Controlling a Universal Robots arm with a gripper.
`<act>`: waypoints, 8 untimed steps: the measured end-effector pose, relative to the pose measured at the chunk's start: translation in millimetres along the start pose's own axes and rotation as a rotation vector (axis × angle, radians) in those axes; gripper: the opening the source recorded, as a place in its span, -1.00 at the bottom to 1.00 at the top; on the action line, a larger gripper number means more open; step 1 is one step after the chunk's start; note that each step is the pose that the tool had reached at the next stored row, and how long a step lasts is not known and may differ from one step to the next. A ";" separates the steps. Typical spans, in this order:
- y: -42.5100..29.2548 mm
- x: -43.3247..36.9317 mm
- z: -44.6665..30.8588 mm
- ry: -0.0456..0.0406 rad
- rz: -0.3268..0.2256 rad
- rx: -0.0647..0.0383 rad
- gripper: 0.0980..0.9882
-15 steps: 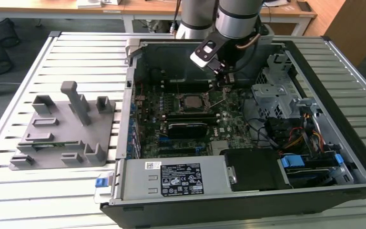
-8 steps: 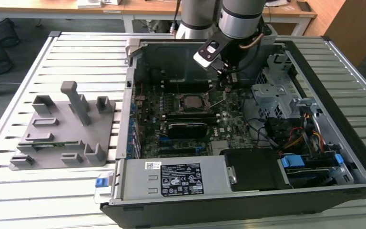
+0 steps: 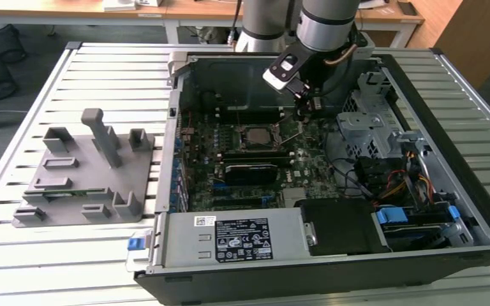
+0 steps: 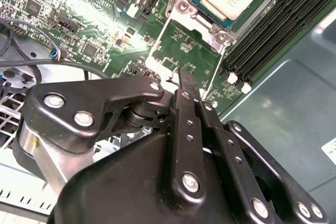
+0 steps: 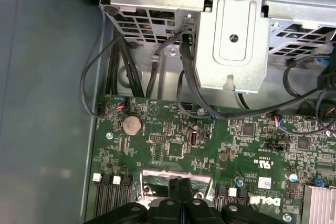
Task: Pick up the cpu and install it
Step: 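Close the cpu cover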
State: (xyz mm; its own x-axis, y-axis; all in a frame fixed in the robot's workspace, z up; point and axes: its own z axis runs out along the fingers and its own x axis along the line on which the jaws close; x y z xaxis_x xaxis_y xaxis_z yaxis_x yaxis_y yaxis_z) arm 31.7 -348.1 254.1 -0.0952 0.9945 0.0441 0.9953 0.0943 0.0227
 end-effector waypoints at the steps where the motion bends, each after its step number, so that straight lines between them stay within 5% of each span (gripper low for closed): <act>1: 0.8 0.0 0.0 0.0001 0.000 0.000 -0.98; 8: 6.8 0.2 0.2 0.0001 0.000 0.000 -0.98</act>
State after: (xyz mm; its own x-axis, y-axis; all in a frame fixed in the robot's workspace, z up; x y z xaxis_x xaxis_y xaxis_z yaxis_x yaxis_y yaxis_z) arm 38.5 -347.2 254.1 -0.0953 0.9945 0.0442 0.9953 0.0944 0.0227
